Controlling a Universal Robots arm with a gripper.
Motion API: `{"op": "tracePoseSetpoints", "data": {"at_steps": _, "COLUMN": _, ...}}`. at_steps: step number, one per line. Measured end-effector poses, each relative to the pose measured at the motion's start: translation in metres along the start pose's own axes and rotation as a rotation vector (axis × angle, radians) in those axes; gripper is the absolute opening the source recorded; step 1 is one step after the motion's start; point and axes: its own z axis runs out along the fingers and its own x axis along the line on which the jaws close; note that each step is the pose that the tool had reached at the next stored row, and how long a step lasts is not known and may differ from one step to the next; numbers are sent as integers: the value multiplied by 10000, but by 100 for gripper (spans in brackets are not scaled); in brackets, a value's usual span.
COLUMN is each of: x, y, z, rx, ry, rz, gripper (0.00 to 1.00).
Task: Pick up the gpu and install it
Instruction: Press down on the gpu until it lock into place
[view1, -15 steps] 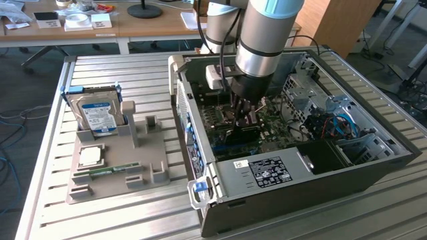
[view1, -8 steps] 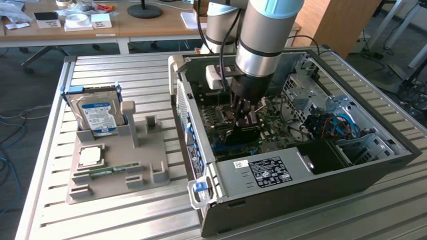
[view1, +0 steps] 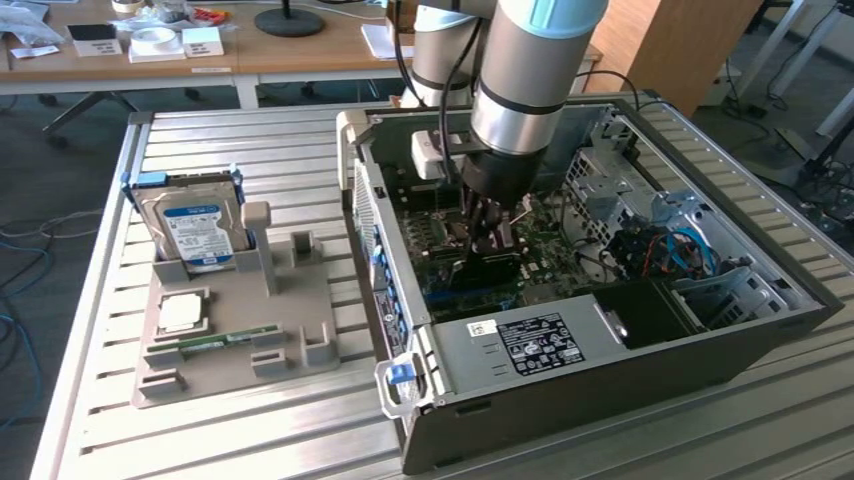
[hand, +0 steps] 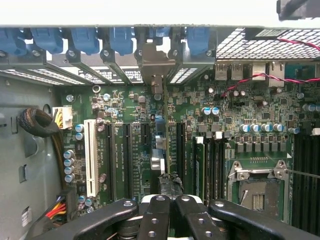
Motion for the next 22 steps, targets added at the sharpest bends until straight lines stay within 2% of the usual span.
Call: {"op": "tracePoseSetpoints", "data": {"at_steps": 22, "x": 1, "y": 23, "z": 12, "rx": 1, "ry": 2, "rz": 0, "gripper": 11}}
